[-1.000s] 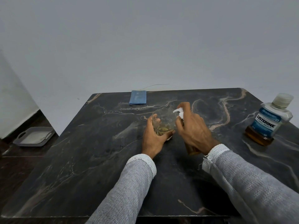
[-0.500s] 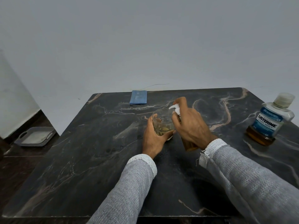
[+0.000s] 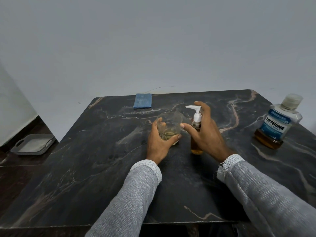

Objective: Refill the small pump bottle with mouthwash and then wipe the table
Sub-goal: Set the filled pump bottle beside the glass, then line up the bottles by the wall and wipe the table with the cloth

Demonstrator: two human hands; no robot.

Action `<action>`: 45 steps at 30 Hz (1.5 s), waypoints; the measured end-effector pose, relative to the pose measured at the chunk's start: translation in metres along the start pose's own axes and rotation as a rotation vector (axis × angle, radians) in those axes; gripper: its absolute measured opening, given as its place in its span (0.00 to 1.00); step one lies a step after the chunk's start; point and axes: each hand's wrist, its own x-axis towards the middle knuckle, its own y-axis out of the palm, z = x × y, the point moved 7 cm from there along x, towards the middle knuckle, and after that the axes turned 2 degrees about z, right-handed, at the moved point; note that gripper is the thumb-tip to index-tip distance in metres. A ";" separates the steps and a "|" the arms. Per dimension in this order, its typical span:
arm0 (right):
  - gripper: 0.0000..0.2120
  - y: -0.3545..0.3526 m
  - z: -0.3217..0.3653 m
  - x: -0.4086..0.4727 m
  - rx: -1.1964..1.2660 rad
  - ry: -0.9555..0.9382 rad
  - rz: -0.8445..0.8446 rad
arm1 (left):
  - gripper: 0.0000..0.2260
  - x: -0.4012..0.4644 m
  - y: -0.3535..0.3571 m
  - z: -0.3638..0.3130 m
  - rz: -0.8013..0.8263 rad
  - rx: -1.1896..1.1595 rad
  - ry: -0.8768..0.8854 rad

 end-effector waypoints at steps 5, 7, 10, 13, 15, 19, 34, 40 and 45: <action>0.30 -0.001 -0.010 -0.006 0.089 -0.002 -0.034 | 0.42 0.000 -0.001 0.001 -0.010 0.002 -0.002; 0.29 -0.002 -0.011 -0.008 0.108 0.005 -0.073 | 0.42 0.000 -0.001 0.002 -0.011 0.006 -0.008; 0.28 -0.002 -0.009 -0.011 0.118 0.008 -0.085 | 0.42 0.000 -0.001 0.002 -0.011 0.007 -0.012; 0.29 -0.003 -0.009 -0.015 0.086 0.010 -0.077 | 0.42 0.000 -0.001 0.002 -0.014 0.012 -0.016; 0.31 -0.006 -0.011 -0.019 0.018 0.023 -0.072 | 0.43 0.000 -0.002 0.001 -0.018 0.018 -0.017; 0.29 -0.013 -0.012 -0.030 -0.074 0.013 -0.053 | 0.43 -0.001 -0.002 0.000 -0.016 0.025 -0.015; 0.34 -0.016 -0.028 -0.048 0.088 0.264 0.083 | 0.43 -0.004 -0.004 -0.003 -0.013 0.019 -0.016; 0.29 -0.010 -0.042 -0.060 0.098 0.341 0.074 | 0.42 -0.003 -0.004 0.003 -0.003 0.035 -0.030; 0.27 -0.004 -0.052 -0.053 0.174 0.375 0.065 | 0.42 0.002 -0.006 0.004 -0.023 0.101 -0.036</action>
